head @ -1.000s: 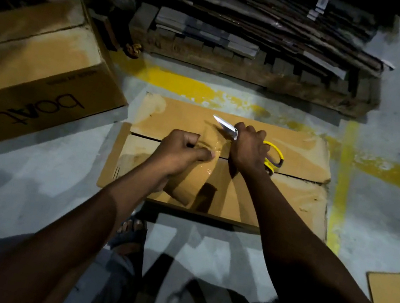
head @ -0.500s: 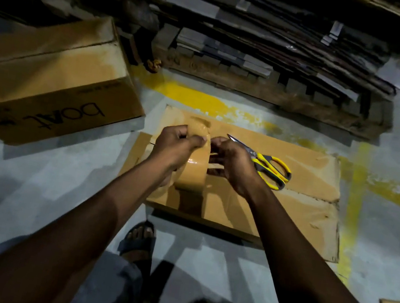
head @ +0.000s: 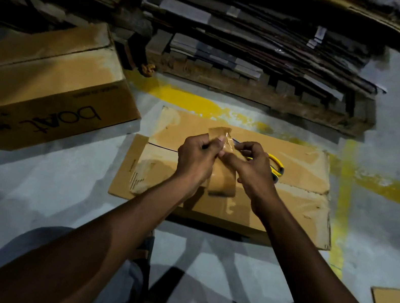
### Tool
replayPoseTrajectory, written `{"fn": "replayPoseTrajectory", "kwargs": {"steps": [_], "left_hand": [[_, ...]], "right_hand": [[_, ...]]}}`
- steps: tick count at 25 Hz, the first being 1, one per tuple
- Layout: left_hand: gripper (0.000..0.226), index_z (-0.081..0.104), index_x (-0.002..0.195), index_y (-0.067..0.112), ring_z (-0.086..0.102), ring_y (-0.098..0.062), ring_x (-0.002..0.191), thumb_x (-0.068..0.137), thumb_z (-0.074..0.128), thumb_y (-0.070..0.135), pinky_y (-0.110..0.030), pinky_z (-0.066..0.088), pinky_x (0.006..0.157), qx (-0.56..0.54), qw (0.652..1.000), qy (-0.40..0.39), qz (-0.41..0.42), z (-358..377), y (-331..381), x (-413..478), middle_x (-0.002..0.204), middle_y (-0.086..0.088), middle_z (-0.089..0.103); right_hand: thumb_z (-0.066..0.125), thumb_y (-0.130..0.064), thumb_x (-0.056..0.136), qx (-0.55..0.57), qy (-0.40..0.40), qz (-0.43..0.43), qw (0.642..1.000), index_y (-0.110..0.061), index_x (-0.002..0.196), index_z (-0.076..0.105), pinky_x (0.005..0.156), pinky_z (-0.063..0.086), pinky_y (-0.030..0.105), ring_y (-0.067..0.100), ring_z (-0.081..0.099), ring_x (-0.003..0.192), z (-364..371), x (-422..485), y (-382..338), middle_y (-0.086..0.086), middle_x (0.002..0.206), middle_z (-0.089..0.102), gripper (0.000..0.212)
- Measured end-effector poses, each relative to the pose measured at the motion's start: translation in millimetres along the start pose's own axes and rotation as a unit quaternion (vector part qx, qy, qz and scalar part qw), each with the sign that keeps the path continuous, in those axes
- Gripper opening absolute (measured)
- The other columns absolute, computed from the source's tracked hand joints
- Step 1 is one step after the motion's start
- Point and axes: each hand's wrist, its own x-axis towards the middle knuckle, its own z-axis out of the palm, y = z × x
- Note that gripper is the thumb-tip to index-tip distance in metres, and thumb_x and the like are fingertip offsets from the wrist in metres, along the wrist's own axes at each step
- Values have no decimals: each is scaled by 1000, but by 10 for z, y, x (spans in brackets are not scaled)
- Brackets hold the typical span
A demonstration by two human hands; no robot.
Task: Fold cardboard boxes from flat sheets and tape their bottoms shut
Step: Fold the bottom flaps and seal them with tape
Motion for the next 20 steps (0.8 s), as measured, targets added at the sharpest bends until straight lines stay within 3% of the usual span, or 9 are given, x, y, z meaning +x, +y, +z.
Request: {"fn": "replayPoseTrajectory", "kwargs": {"steps": [3,5,7,8,10,13,17,20], "left_hand": [[41,52,60,13,43,-19,60,96,55,33,-32,37,58,-18,999,33,9,31,-28,22,57,-4,49],[33,63,69,13,49,-19,64,96,55,30,-38,47,61,5,997,67,30,-10,-12,70,64,-3,58],[20,75,95,20,64,-16,86,96,56,20,-36,53,80,12,994,102,28,-120,13,186,94,1,73],[21,75,100,23,66,-14,92,95,56,15,-37,55,85,-6,994,104,23,-186,10,253,99,2,74],[21,74,97,21,69,-14,84,94,57,9,-42,57,83,-36,996,76,15,-289,-26,328,88,-1,74],[21,72,102,18,66,-13,77,96,54,9,-37,55,73,-28,999,34,-5,-290,-43,341,83,-5,72],[21,73,105,19,65,-19,91,90,59,17,-27,48,65,-48,997,-24,-55,-297,-22,386,95,-3,72],[20,75,102,18,66,-14,91,82,73,15,-24,49,68,83,995,-42,28,-334,-55,381,97,-2,73]], "right_hand": [[80,-32,74,2,-23,-17,1000,-26,100,46,70,49,40,22,60,84,73,-54,22,9,95,63,44],[78,-20,79,43,-83,-20,995,-24,97,46,69,52,47,29,65,79,98,-65,12,15,91,70,38],[78,-16,81,12,-119,-50,992,-21,99,52,64,47,41,20,61,69,53,-31,6,3,79,68,32],[78,-16,81,-22,-127,-68,989,-21,100,55,62,43,37,15,55,65,23,-17,7,-5,70,63,30],[79,-18,80,-59,-130,-89,986,-20,102,58,61,41,35,9,51,61,-10,-2,31,-13,62,56,31],[78,-18,81,-99,-121,-103,982,-21,104,57,63,46,36,8,55,68,-33,2,37,-12,70,58,32],[79,-18,79,-97,-126,-98,982,-25,97,57,65,45,35,9,56,68,-69,52,68,-12,68,59,29],[78,-26,76,-127,-133,-99,978,-26,103,59,88,52,51,29,64,100,-109,99,115,9,100,68,33]]}}
